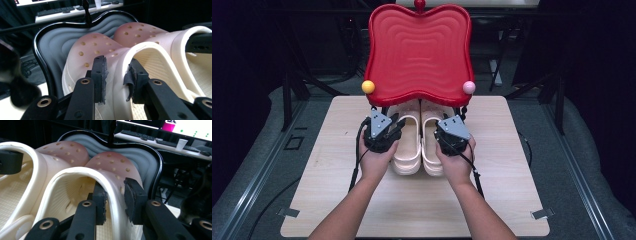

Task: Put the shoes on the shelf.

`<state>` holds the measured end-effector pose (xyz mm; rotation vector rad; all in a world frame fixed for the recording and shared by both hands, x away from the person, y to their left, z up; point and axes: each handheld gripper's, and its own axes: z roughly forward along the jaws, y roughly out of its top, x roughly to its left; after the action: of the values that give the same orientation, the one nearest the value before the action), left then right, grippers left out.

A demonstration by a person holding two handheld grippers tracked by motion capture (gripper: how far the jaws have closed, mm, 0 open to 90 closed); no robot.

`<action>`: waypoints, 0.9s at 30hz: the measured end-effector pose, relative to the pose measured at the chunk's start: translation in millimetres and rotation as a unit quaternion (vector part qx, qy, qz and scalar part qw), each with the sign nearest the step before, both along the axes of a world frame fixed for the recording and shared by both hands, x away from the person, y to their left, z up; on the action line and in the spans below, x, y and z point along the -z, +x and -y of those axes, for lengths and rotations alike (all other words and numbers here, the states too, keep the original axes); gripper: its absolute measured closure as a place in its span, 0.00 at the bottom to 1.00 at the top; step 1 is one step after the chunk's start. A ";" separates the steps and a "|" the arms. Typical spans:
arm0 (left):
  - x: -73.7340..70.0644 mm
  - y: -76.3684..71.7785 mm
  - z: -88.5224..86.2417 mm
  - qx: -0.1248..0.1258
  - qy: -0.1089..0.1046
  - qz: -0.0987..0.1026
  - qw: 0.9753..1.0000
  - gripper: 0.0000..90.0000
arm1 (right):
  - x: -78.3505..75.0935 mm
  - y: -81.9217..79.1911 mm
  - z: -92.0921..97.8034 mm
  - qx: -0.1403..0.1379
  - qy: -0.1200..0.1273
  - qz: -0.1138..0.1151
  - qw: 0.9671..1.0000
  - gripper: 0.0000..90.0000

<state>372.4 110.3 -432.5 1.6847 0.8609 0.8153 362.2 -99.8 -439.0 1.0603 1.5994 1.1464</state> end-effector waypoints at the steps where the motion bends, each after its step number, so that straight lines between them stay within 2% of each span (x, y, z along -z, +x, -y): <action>1: 0.9 3.9 0.5 -0.003 0.006 0.001 1.000 0.78 | 0.3 1.5 -0.4 0.002 -0.004 -0.002 1.000 0.79; 3: 1.8 5.3 0.4 -0.003 0.007 0.001 1.000 0.78 | 1.2 3.6 -0.6 0.002 -0.004 -0.003 1.000 0.79; 4: 2.5 5.8 -0.1 -0.005 0.012 0.004 1.000 0.78 | 3.2 5.8 0.6 0.004 0.002 -0.011 1.000 0.78; 8: 4.0 4.6 -1.3 -0.012 0.018 0.005 1.000 0.78 | 3.7 5.5 3.2 -0.001 0.002 -0.023 1.000 0.78; 9: 6.0 3.8 -1.8 -0.018 0.018 0.002 1.000 0.78 | 3.9 5.4 4.8 -0.002 0.005 -0.039 0.999 0.76; 10: 6.0 3.8 -1.8 -0.018 0.018 0.002 1.000 0.78 | 3.9 5.4 4.8 -0.002 0.005 -0.039 0.999 0.76; 14: 8.5 1.1 -1.9 -0.027 0.027 -0.001 0.999 0.77 | 5.1 3.3 2.8 -0.007 -0.008 -0.052 0.999 0.72; 16: 9.2 0.6 -3.5 -0.033 0.021 -0.013 0.999 0.76 | 5.0 1.8 2.8 -0.011 -0.017 -0.052 0.998 0.71; 21: 9.2 -0.8 -4.6 -0.036 0.025 -0.017 0.999 0.73 | 3.7 0.3 2.9 -0.017 -0.009 -0.058 0.998 0.65; 25: 11.0 -0.5 -8.6 -0.036 0.004 -0.030 0.999 0.67 | 2.3 -1.1 3.7 -0.025 -0.005 -0.064 0.998 0.62; 27: 11.7 -1.3 -9.5 -0.036 0.001 -0.032 0.999 0.65 | 2.0 -2.0 3.6 -0.028 -0.005 -0.064 0.998 0.61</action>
<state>371.1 119.7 -444.2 1.6977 0.9694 0.8140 360.2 -103.4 -441.0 1.1067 1.7431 1.1250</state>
